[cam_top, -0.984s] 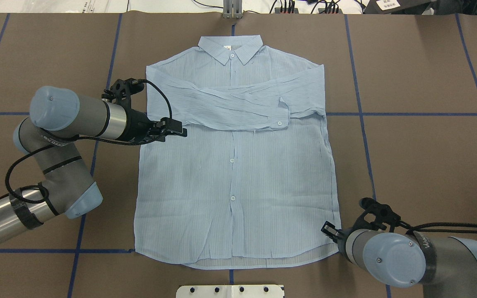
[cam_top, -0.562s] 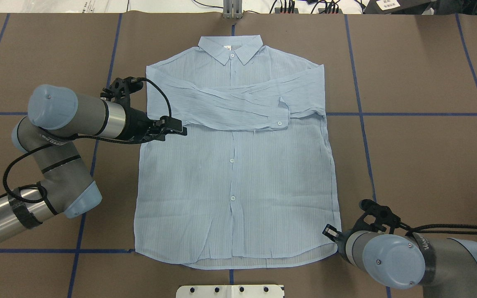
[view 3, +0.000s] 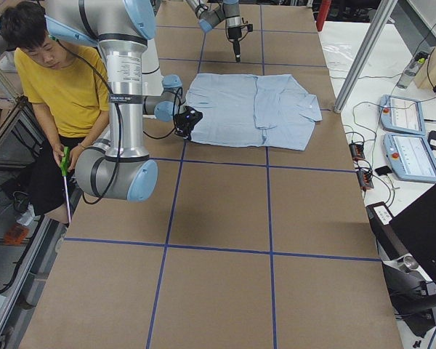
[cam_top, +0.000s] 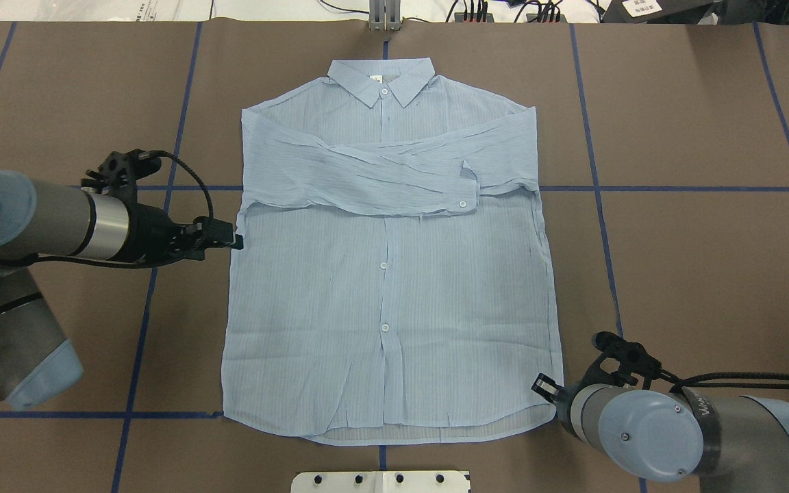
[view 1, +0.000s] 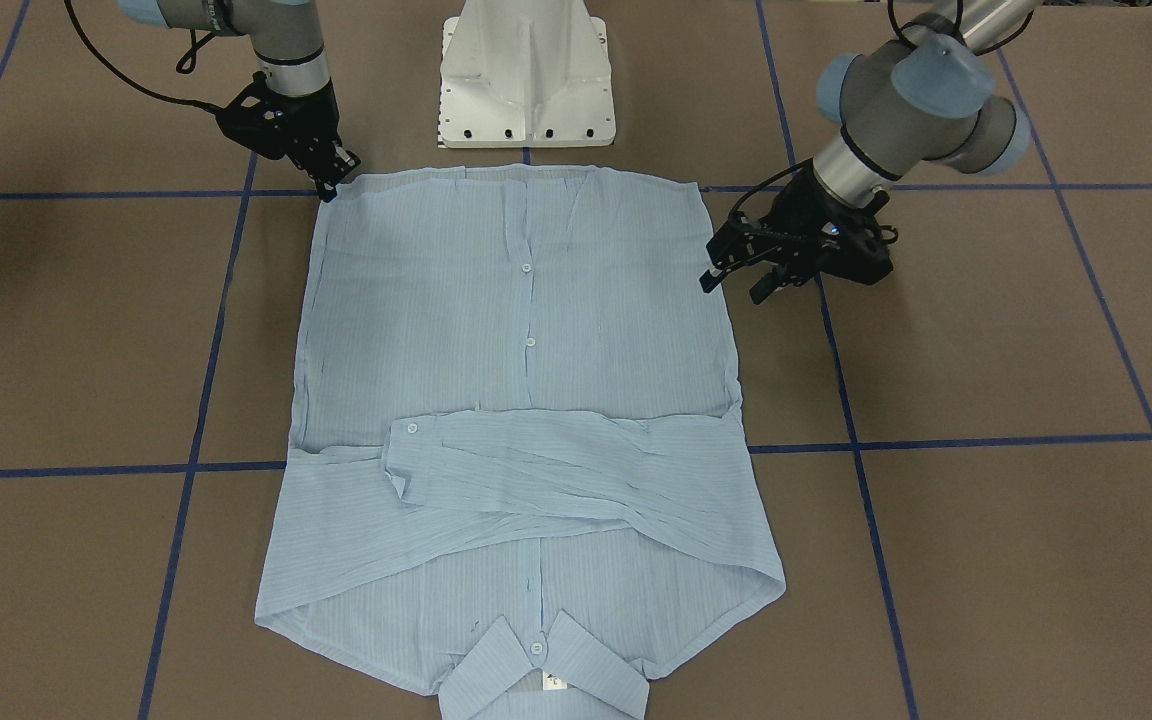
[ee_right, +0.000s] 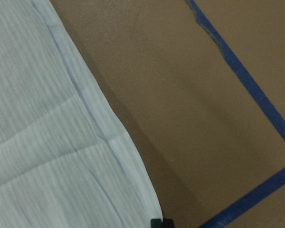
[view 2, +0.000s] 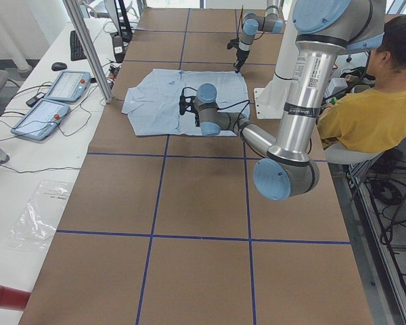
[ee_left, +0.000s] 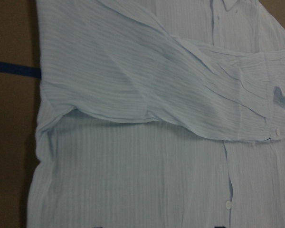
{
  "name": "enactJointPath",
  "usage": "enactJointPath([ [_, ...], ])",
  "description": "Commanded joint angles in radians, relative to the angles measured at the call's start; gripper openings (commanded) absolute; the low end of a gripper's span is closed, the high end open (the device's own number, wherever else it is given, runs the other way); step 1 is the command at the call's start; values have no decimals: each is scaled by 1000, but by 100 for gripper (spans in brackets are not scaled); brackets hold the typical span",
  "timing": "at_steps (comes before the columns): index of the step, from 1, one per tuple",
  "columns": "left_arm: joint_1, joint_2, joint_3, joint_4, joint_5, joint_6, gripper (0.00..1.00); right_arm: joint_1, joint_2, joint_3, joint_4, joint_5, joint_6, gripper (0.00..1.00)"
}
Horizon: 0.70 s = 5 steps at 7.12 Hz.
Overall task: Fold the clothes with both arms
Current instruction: 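Move the left gripper down to the other hem corner nearest the robot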
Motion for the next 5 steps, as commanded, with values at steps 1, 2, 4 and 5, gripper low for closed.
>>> enactJointPath([
  [1,103,162,-168,137,121,-133,83,12,-3,22,-4,1,-1,0],
  [2,191,165,-173,145,214,-222,83,12,-3,22,-6,1,-1,0],
  [4,288,89,-179,301,295,-286,82,12,-2,27,-4,-1,0,0],
  [5,328,-7,-175,443,296,-310,80,12,0,28,-6,-1,2,0],
])
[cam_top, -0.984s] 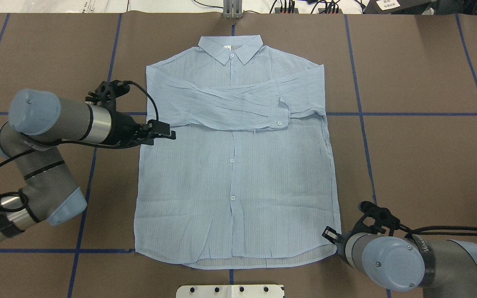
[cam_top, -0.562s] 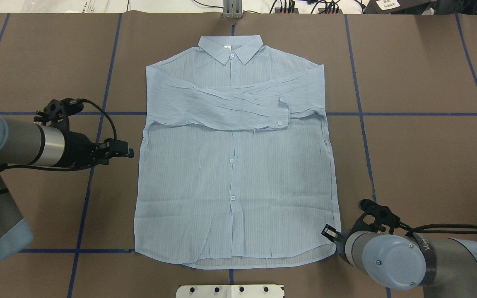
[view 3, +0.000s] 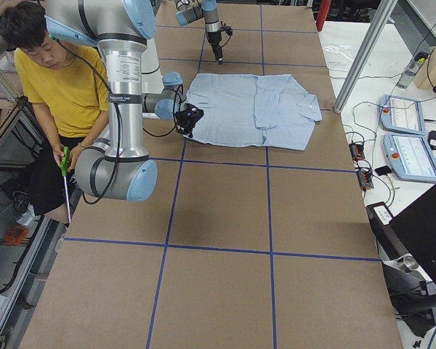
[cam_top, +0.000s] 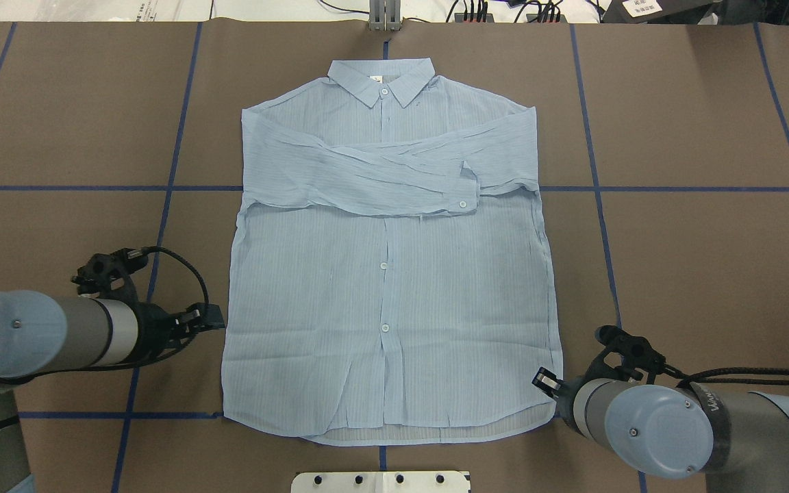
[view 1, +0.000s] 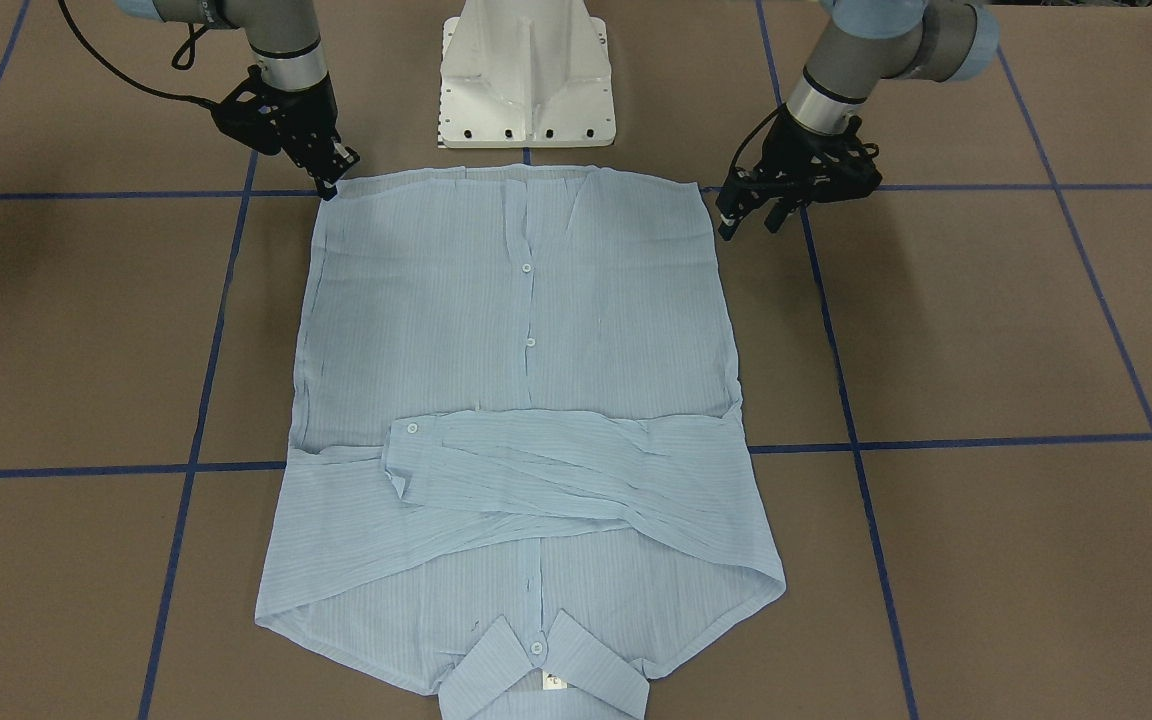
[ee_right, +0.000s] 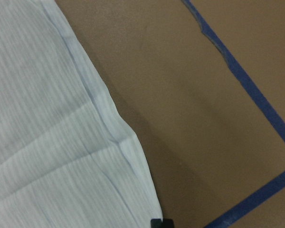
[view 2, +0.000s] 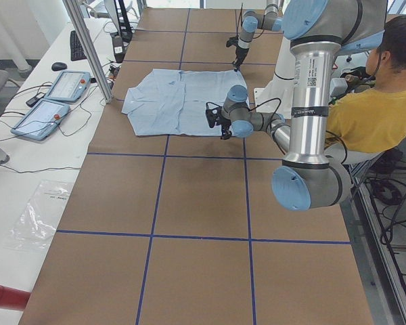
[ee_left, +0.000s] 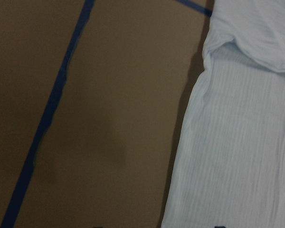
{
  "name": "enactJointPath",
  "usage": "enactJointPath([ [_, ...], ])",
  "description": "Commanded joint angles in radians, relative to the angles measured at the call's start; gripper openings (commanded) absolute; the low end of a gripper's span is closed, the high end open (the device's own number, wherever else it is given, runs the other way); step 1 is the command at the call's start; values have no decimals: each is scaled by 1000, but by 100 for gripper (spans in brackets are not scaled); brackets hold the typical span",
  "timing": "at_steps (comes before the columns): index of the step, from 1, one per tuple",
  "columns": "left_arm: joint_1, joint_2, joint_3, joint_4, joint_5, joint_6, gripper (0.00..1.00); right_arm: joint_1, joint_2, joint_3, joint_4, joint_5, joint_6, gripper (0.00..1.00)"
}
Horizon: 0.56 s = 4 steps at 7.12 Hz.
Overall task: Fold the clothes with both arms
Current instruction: 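Move the left gripper down to the other hem corner nearest the robot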
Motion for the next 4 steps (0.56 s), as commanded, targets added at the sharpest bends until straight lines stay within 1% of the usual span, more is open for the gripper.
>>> enactJointPath([
  [1,60,-155,-1,237,16,-48,77,1,1,3,1,-1,2,0],
  [2,95,-151,-3,258,16,-72,73,1,1,3,-1,-1,2,0],
  [3,143,-124,0,264,16,-109,71,1,3,3,-1,-1,2,0],
  [4,151,-122,2,269,16,-115,70,1,3,3,-1,-1,2,0],
])
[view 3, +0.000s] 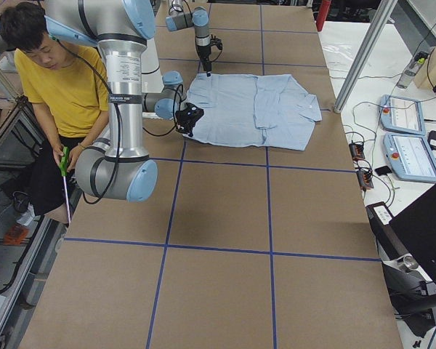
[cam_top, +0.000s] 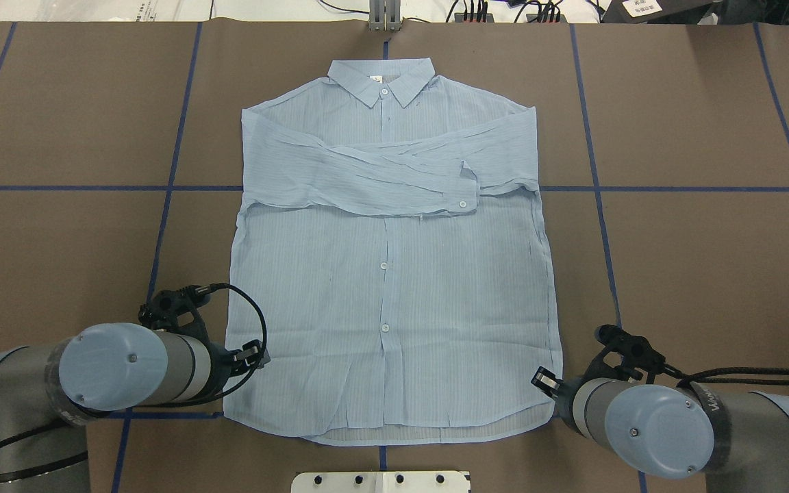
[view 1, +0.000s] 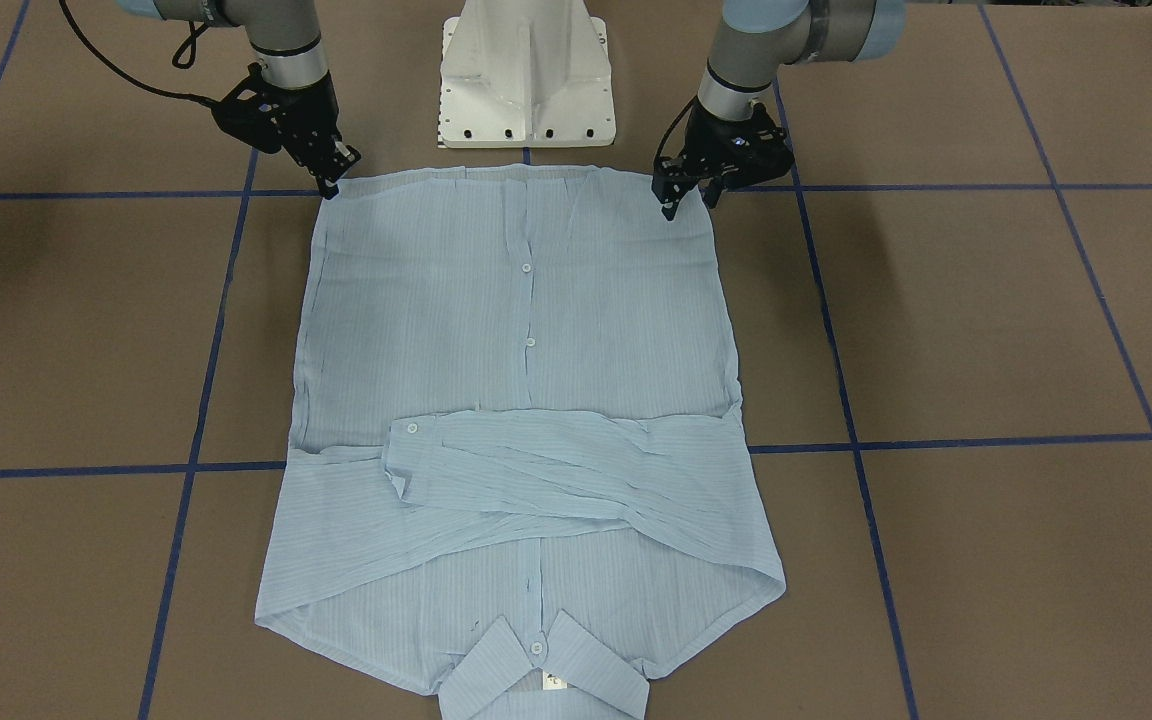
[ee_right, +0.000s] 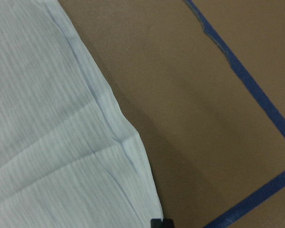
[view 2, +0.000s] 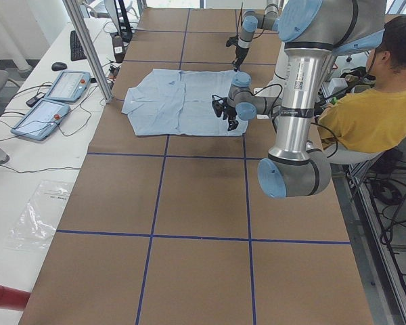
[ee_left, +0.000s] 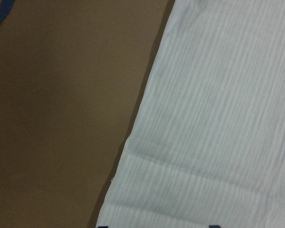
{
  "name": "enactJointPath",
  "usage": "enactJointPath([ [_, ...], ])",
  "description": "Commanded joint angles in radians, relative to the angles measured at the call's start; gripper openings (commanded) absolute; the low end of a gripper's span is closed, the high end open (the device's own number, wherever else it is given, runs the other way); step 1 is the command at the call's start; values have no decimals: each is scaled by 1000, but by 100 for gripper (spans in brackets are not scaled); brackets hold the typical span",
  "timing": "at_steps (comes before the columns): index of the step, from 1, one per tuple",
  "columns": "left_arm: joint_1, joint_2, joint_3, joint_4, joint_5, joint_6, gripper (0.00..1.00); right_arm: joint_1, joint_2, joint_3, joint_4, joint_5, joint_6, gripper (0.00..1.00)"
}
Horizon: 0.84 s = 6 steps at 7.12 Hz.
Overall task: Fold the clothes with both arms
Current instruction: 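Move the left gripper down to the other hem corner nearest the robot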
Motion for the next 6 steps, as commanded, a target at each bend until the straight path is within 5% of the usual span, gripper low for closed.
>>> enactJointPath([
  [1,38,5,3,49,0,-23,68,0,1,0,1,0,0,0],
  [4,40,8,0,54,0,-23,60,0,-1,0,1,0,0,0],
  [6,40,13,-1,54,-1,-31,42,0,-1,-1,0,0,0,0],
])
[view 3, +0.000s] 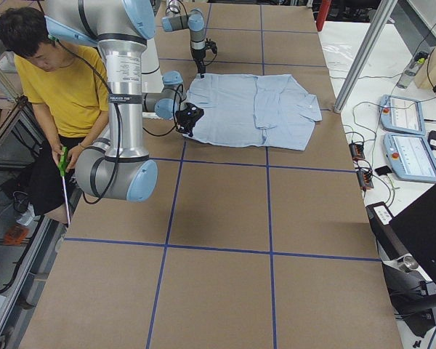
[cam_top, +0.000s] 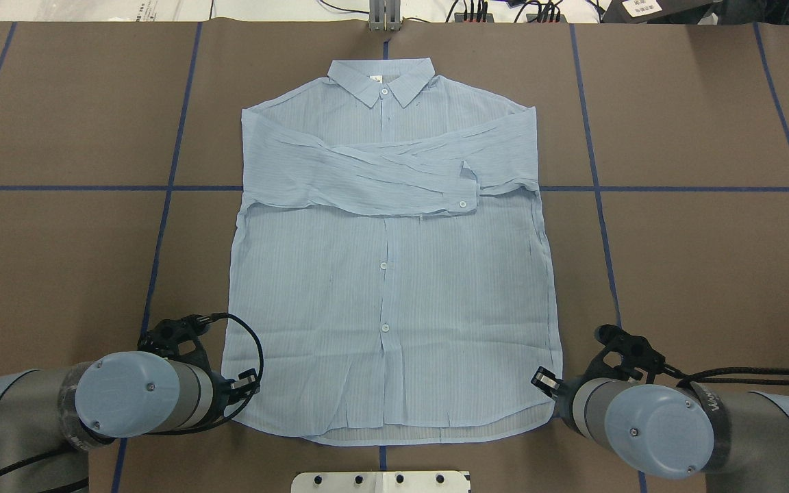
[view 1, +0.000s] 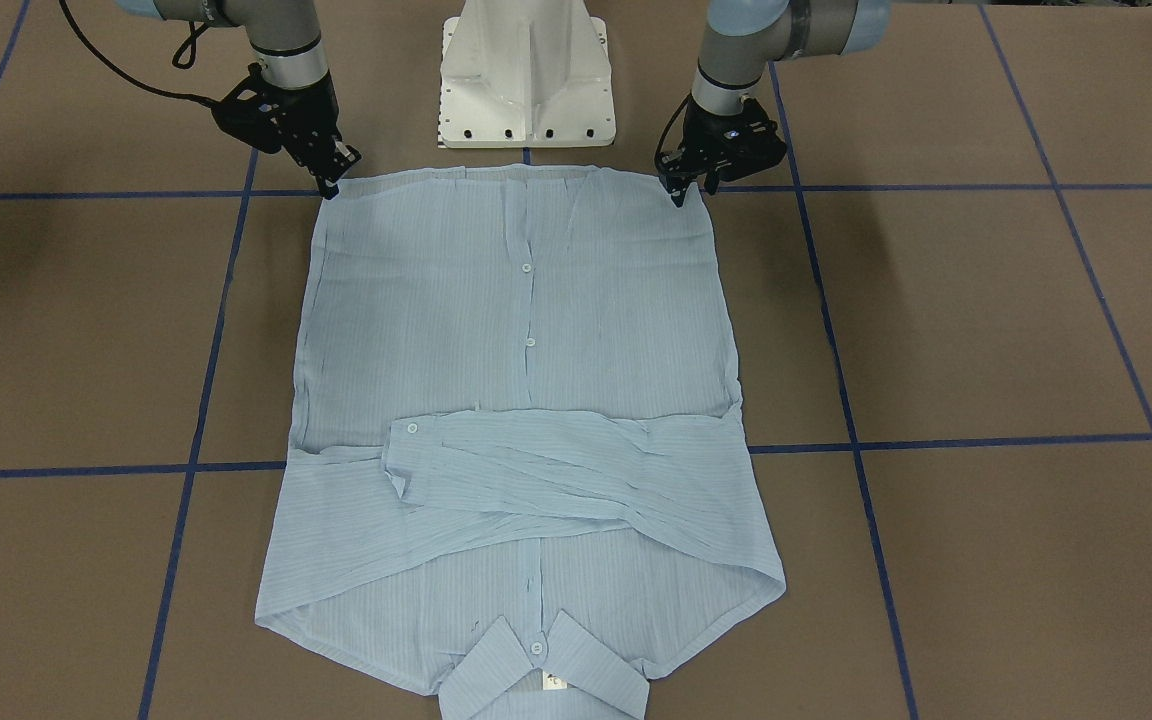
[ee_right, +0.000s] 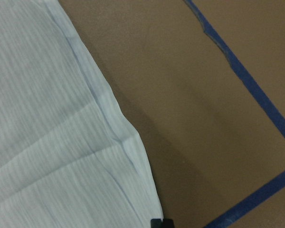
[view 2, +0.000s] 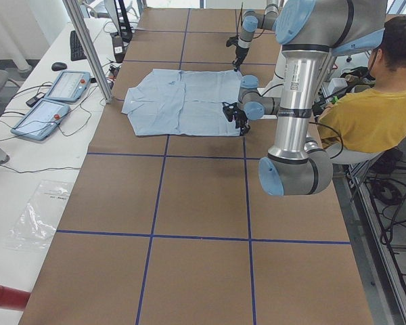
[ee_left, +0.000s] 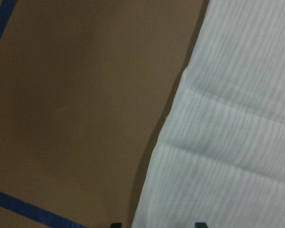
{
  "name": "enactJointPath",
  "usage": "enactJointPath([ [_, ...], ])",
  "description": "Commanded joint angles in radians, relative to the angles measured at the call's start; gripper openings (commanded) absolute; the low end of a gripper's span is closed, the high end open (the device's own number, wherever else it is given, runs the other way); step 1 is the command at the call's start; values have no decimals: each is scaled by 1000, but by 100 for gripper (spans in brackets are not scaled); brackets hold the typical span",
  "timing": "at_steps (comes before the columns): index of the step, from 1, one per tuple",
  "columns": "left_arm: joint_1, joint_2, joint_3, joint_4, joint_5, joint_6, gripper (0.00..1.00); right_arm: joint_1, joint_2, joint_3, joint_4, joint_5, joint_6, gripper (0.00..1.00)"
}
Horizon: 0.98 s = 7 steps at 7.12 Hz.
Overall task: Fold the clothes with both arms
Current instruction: 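Move the left gripper down to the other hem corner nearest the robot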
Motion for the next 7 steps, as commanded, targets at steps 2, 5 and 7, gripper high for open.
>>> enactJointPath([
  [2,14,3,1,0,-1,-44,0,-2,1,0,0,0,0,0],
  [5,14,8,-24,28,-7,-47,0,3,1,0,0,-2,0,0],
  [7,11,14,-112,30,-9,-48,0,44,-31,85,-5,3,0,0],
])
